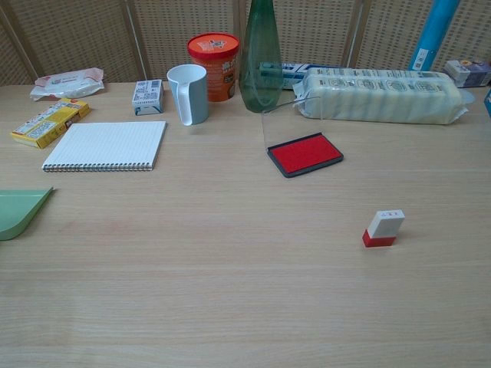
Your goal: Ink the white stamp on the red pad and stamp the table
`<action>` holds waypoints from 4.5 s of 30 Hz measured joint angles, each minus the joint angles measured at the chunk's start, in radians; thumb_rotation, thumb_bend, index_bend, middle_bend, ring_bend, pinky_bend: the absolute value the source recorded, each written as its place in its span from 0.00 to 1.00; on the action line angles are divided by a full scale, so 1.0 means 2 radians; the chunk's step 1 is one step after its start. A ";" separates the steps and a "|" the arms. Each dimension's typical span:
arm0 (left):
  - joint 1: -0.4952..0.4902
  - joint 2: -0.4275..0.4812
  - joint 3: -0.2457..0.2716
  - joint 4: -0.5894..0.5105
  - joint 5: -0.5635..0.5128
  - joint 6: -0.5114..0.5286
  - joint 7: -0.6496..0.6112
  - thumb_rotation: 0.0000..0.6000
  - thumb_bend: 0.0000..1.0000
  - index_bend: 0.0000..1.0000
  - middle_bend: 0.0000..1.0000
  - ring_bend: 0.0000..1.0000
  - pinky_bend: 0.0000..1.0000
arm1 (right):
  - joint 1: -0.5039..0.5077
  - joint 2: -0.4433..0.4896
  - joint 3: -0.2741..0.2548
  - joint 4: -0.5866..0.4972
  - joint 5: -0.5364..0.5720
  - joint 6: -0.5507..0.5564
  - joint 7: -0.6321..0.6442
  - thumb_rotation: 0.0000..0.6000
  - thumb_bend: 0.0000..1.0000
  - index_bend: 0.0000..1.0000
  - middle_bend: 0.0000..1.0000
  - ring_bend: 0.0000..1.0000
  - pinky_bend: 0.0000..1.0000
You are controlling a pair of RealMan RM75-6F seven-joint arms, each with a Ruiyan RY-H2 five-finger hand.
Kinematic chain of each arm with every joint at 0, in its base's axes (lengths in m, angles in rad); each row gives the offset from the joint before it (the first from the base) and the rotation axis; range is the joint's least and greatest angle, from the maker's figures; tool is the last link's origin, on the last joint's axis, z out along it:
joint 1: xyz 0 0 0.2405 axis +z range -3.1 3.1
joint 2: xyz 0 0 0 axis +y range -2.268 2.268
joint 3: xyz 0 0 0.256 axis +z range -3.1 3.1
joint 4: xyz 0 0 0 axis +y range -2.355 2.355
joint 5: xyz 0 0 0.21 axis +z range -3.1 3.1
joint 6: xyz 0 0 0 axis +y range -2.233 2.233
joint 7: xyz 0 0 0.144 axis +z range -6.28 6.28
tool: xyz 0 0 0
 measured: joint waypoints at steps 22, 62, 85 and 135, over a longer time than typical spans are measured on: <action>-0.011 -0.002 -0.009 0.006 -0.007 -0.003 0.000 0.59 0.07 0.37 0.40 0.31 0.18 | 0.025 0.021 0.017 -0.039 -0.013 -0.015 -0.024 0.52 0.29 0.39 0.85 0.99 0.98; -0.063 0.034 -0.040 -0.005 -0.007 -0.032 -0.021 0.58 0.07 0.37 0.40 0.31 0.18 | 0.192 0.013 0.022 -0.118 0.176 -0.211 -0.171 1.00 0.43 0.35 1.00 1.00 1.00; -0.066 0.025 -0.030 0.011 -0.015 -0.040 -0.037 0.59 0.07 0.37 0.40 0.31 0.18 | 0.245 -0.080 0.014 -0.038 0.270 -0.194 -0.214 1.00 0.42 0.38 1.00 1.00 1.00; -0.055 0.022 -0.022 0.037 -0.014 -0.032 -0.071 0.58 0.07 0.37 0.40 0.31 0.18 | 0.256 -0.156 0.020 0.036 0.325 -0.175 -0.216 1.00 0.40 0.55 1.00 1.00 1.00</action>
